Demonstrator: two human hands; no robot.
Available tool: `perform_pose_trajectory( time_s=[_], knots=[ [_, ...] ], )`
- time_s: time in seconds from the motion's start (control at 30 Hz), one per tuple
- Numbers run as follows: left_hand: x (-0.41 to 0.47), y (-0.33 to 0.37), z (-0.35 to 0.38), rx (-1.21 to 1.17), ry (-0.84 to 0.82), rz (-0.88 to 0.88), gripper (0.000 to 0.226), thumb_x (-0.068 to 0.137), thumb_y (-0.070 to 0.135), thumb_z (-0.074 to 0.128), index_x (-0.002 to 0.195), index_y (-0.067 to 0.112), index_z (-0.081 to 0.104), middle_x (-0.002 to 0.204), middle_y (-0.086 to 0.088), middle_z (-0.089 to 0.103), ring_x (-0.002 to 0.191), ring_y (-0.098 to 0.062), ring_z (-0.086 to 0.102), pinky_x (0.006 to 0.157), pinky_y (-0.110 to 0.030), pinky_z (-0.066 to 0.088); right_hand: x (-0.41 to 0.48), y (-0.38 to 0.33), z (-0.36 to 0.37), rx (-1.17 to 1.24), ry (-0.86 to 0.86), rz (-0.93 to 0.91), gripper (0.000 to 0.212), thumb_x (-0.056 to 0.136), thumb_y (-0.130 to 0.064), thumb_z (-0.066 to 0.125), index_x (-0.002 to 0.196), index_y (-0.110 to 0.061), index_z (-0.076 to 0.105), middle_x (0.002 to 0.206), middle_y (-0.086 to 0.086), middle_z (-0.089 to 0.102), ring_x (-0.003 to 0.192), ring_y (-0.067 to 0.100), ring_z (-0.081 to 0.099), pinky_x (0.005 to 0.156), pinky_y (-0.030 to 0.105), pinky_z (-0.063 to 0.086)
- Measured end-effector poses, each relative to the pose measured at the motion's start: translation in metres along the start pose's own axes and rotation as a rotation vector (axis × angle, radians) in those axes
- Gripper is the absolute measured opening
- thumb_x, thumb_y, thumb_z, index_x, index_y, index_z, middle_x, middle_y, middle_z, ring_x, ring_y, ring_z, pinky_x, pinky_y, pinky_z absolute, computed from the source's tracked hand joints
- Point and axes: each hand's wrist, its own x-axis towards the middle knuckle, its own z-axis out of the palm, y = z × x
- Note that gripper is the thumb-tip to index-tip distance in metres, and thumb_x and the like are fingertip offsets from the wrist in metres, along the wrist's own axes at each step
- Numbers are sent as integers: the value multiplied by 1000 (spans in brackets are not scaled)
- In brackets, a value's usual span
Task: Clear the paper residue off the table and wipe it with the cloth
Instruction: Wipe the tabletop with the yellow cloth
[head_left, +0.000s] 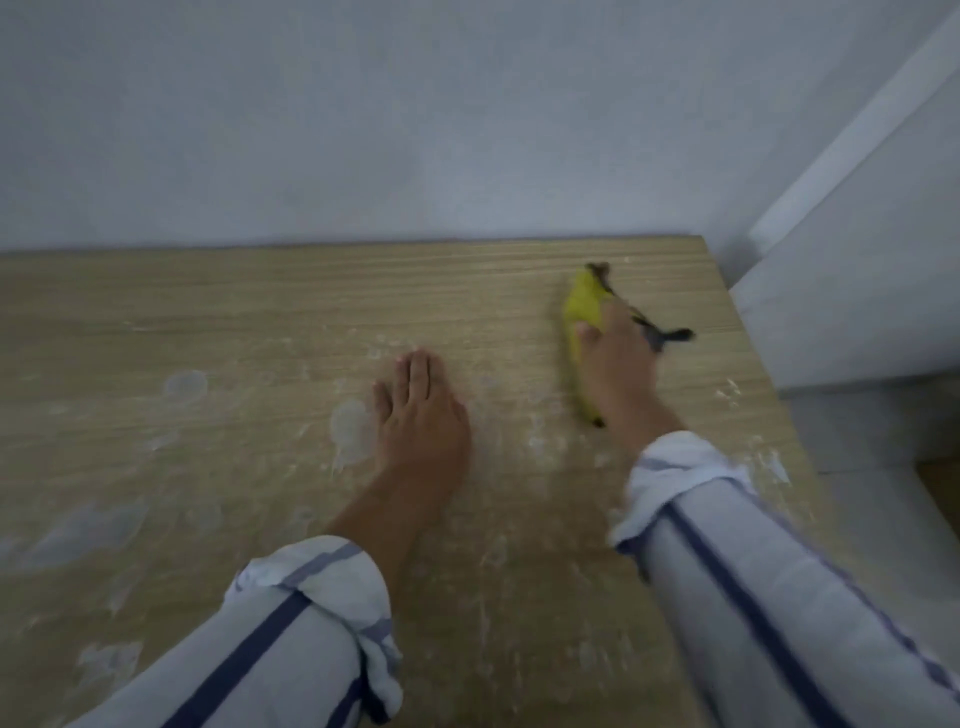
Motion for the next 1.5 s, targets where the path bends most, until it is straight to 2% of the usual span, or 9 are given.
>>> perform_pose_trajectory(
  time_s=[0.1, 0.27, 0.6, 0.8, 1.07, 1.13, 1.23, 1.33, 1.5],
  knots=[
    [9, 2, 4, -13, 19, -5, 58, 98, 33, 24, 151, 14, 8, 160, -1, 3, 147, -18, -2, 117, -43, -4, -11, -47, 54, 53, -164, -289, 34, 90, -14, 53, 121, 0, 51, 123, 20, 57, 118, 33, 49, 94, 29, 31],
    [8, 1, 7, 27, 57, 9, 63, 91, 37, 13, 150, 14, 12, 159, -2, 7, 147, -19, 2, 117, -44, -1, 22, -32, 63, -90, -197, -403, 52, 94, -23, 48, 139, 0, 34, 140, 24, 41, 134, 33, 33, 111, 38, 21],
    [7, 5, 5, 32, 30, 9, 59, 98, 32, 23, 151, 13, 5, 160, -4, 2, 147, -22, -3, 118, -43, -3, 59, 57, -19, -38, 6, 104, 35, 96, -24, 44, 123, -3, 44, 123, 24, 53, 115, 39, 48, 90, 38, 39],
    [15, 30, 9, 10, 30, 1, 58, 98, 33, 26, 150, 12, 11, 159, -4, 6, 146, -22, 0, 118, -44, -1, -21, 33, 22, -107, -215, -342, 54, 94, -27, 43, 140, 0, 34, 142, 23, 41, 137, 33, 32, 113, 40, 18],
    [14, 30, 11, 23, 42, 45, 55, 99, 32, 25, 150, 12, 17, 159, -5, 10, 146, -26, 4, 117, -47, 2, -15, 146, -73, -141, 216, 317, 34, 91, -22, 47, 116, 2, 47, 119, 27, 52, 110, 42, 50, 96, 49, 41],
    [12, 31, 11, 16, 44, 52, 55, 99, 30, 27, 149, 11, 17, 159, -6, 11, 146, -26, 4, 118, -47, 1, -41, 107, -52, -48, 203, 147, 18, 86, -15, 51, 101, -5, 53, 103, 18, 55, 96, 32, 54, 85, 42, 47],
    [-3, 36, 10, 20, 27, 60, 55, 99, 29, 29, 149, 9, 18, 158, -8, 12, 146, -27, 5, 118, -47, 2, -105, 64, -12, -42, -120, -241, 22, 89, -26, 45, 102, -16, 58, 98, 11, 62, 90, 26, 56, 87, 39, 46],
    [-36, 45, 14, 56, -22, 139, 57, 99, 30, 26, 150, 11, 11, 159, -7, 5, 146, -25, 0, 117, -44, 1, -119, 99, -27, -168, -17, -374, 29, 87, -28, 43, 104, -17, 64, 98, 9, 66, 91, 30, 60, 86, 36, 40],
    [-90, 48, 23, 32, -87, 206, 57, 99, 31, 24, 151, 14, 6, 160, -3, -1, 146, -21, -6, 117, -41, -4, -99, 175, -102, -175, 128, 303, 31, 92, -23, 44, 110, 0, 50, 112, 26, 58, 102, 41, 55, 89, 45, 45]
  ],
)
